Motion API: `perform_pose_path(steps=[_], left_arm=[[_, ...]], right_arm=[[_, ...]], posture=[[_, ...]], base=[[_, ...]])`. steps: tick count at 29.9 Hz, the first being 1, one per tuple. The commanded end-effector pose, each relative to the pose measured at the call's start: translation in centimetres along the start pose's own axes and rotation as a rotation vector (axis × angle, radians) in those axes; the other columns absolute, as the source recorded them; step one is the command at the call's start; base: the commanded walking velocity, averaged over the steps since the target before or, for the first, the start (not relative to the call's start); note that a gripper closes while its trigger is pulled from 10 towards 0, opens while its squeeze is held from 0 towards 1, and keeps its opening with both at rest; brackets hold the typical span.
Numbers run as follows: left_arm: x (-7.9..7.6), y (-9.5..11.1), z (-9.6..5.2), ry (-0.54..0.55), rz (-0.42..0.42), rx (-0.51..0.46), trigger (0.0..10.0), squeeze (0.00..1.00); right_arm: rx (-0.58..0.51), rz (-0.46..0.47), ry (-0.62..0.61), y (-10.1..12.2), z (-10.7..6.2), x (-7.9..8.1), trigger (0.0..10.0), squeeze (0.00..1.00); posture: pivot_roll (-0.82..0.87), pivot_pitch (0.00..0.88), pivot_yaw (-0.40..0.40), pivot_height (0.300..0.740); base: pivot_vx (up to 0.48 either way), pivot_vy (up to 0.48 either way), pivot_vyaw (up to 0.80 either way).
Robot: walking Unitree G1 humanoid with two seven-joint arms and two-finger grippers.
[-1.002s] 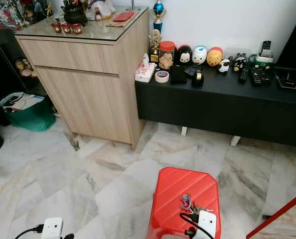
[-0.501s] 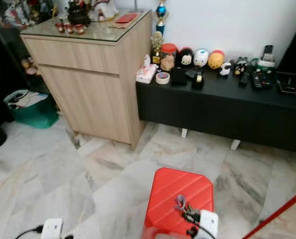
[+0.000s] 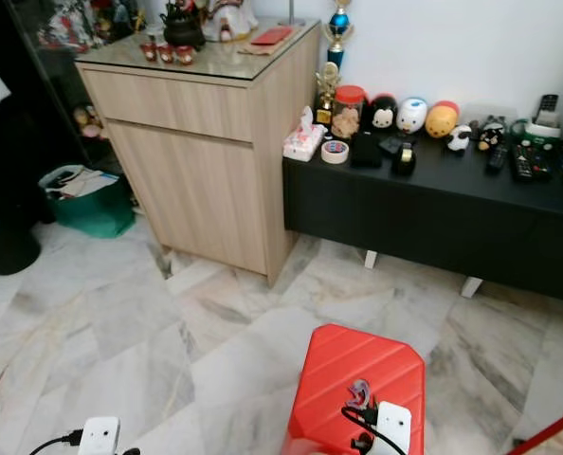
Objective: Hang keys on a hook
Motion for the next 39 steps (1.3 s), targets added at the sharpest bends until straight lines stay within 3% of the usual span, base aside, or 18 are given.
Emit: perform_pose_path(steps=[1, 12, 30, 39], left_arm=[[0.19, -0.36, -0.06, 0.002, -0.001, 0.015, 10.0, 0.00], [0.14, -0.35, -0.06, -0.001, -0.007, 0.015, 10.0, 0.00], [0.12, -0.28, -0.03, 0.001, -0.012, 0.014, 10.0, 0.00], [0.17, -0.30, -0.04, 0.003, -0.013, 0.013, 10.0, 0.00]], right_arm=[[0.001, -0.005, 0.001, 0.03, 0.01, 0.08, 10.0, 0.00], [-0.003, 0.009, 0.000, 0.17, 0.04, 0.17, 10.0, 0.00], [-0.010, 0.008, 0.003, 0.33, 0.05, 0.16, 10.0, 0.00], [-0.015, 0.010, 0.008, 0.44, 0.07, 0.42, 10.0, 0.00]], posture=[[0.01, 0.021, 0.005, 0.740], [0.01, 0.024, 0.005, 0.740], [0.01, 0.024, 0.003, 0.740], [0.01, 0.024, 0.004, 0.740]], base=[[0.000, 0.000, 0.00], [0.000, 0.000, -0.29], [0.000, 0.000, 0.00], [0.190, 0.000, -0.26]])
Point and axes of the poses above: a point about 5 cm out from each wrist's last joint towards the gripper, its own z axis pointing out of the wrist towards the gripper, its own y axis along the axis of the wrist's last joint, x = y × z, the point moved 4 cm from there along z, pointing out of the wrist towards the gripper, and after that the axes turned 12 degrees about z, right-handed, at the moved point
